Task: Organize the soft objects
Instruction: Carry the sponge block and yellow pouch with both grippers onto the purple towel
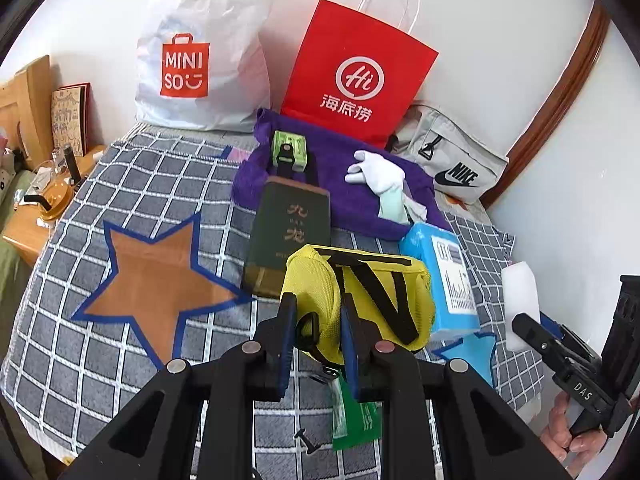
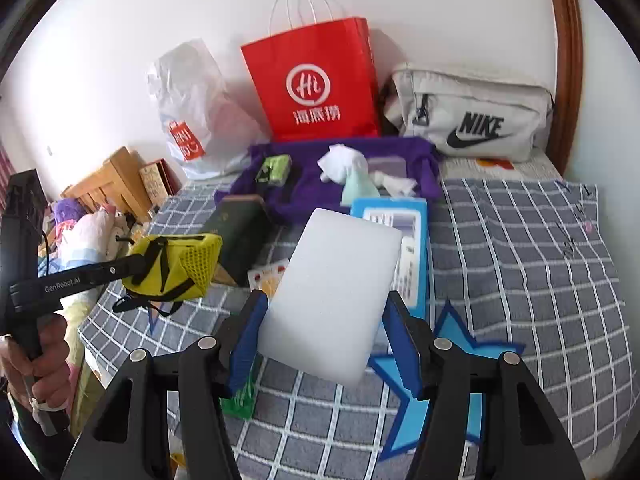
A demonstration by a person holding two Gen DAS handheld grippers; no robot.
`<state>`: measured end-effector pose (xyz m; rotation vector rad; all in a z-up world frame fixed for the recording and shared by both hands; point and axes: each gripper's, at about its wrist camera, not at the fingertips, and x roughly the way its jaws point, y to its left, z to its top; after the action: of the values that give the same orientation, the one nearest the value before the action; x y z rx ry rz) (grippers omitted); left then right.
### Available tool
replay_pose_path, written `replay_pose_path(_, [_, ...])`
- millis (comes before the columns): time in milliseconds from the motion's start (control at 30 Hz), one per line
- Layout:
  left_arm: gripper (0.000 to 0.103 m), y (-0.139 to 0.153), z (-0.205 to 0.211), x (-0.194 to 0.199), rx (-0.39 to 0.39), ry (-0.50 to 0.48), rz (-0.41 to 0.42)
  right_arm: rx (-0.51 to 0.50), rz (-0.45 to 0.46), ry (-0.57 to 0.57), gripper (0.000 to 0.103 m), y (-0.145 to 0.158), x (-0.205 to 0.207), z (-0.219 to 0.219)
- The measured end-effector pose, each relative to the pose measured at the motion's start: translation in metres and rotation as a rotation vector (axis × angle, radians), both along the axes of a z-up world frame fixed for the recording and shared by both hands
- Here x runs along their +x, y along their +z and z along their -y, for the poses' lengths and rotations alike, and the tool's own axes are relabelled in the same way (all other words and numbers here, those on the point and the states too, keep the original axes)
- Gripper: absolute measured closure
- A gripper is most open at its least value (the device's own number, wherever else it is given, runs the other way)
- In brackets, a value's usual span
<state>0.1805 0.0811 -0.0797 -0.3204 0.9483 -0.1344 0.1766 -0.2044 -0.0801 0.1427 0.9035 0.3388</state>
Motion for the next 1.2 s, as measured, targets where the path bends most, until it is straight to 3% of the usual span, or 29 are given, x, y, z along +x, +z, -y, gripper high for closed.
replay_pose_path(467, [0.083, 0.007, 0.004, 0.055, 0.029, -0.007, 0.005, -0.015, 0.083, -0.019, 0.044, 0.022, 0.058, 0.006])
replay_pose_path(733, [0.083, 0.005, 0.001, 0.096, 0.035, 0.009, -0.007, -0.073, 0.082, -0.059, 0.044, 0.015, 0.109, 0.008])
replay_pose_path(1200, [0.083, -0.001, -0.007, 0.15, 0.066, 0.041, -0.023, -0.071, 0.052, -0.032, 0.044, 0.003, 0.181, 0.004])
